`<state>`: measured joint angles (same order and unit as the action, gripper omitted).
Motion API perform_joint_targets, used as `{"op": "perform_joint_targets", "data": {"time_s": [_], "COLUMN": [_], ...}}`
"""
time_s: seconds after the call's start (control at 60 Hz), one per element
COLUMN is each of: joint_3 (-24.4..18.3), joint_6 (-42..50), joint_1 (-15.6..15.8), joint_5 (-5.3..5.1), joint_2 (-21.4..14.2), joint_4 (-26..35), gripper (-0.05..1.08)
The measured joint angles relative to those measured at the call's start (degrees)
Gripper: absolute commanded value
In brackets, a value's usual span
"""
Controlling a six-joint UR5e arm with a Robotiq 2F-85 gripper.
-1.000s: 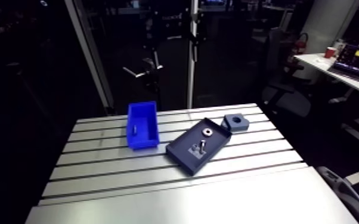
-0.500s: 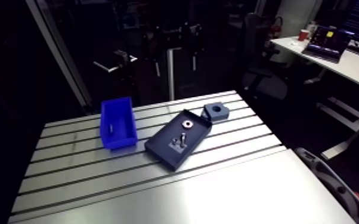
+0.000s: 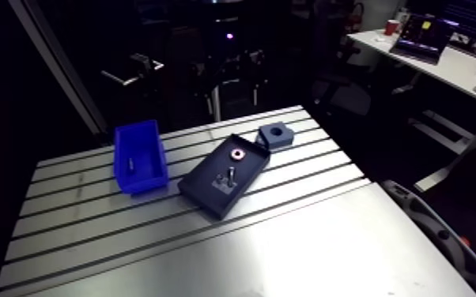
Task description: Pick up the bearing and press it into the housing until flush.
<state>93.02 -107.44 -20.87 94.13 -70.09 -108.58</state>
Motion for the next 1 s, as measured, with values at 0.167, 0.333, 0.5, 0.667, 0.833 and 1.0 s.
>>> {"op": "perform_joint_targets", "data": {"time_s": [0.167,0.333,0.5,0.667,0.833,1.0], "joint_3": [0.9,1.3,1.9,3.1,4.1,4.9], "joint_6": [-0.1,0.2,0.4,0.5,0.6,0.7], "joint_1": [0.0,0.0,0.0,-0.1,-0.2,-0.4], "joint_5": [-0.65,-0.86,-0.89,-0.89,-0.89,-0.81], "joint_2": [1.0,2.3,3.4,4.7,5.7,6.8], "joint_4": [-1.6,-3.0,-4.5,-6.7,-8.1,-9.2], "gripper": [0.01,0.01,0.16,0.26,0.31,0.32]}}
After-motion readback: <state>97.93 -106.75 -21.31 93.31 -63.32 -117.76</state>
